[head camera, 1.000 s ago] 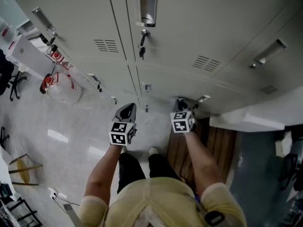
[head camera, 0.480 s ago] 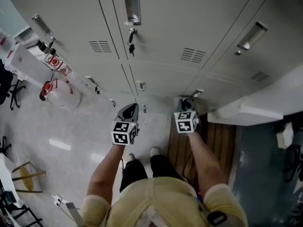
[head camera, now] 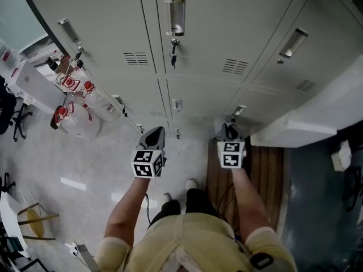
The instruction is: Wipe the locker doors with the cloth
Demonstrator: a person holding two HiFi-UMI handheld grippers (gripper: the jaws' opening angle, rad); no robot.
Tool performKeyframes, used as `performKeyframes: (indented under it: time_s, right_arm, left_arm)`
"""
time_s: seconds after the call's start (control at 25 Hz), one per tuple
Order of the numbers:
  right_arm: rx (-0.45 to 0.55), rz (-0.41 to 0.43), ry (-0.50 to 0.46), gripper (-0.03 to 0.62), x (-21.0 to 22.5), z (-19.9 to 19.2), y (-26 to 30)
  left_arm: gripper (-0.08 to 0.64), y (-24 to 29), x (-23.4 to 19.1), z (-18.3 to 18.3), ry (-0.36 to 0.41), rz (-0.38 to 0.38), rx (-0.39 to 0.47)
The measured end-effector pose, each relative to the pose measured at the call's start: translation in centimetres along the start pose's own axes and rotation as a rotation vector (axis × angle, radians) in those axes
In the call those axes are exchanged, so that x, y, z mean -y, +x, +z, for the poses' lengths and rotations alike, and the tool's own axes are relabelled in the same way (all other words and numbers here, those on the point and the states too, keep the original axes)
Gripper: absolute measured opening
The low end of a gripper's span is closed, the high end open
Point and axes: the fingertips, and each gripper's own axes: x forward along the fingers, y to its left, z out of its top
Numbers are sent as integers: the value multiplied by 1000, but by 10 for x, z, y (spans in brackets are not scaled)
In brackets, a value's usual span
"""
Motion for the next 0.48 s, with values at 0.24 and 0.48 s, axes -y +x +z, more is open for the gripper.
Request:
performKeyframes:
  time_s: [0.24, 0.48]
  right_arm:
    - [43, -21, 17, 5, -15, 18, -29]
    - [79, -33, 23, 5, -24, 36, -56]
  left_arm:
    - [2, -22, -9, 10, 17, -11, 18]
    - [2, -38, -10, 16, 39, -27, 37]
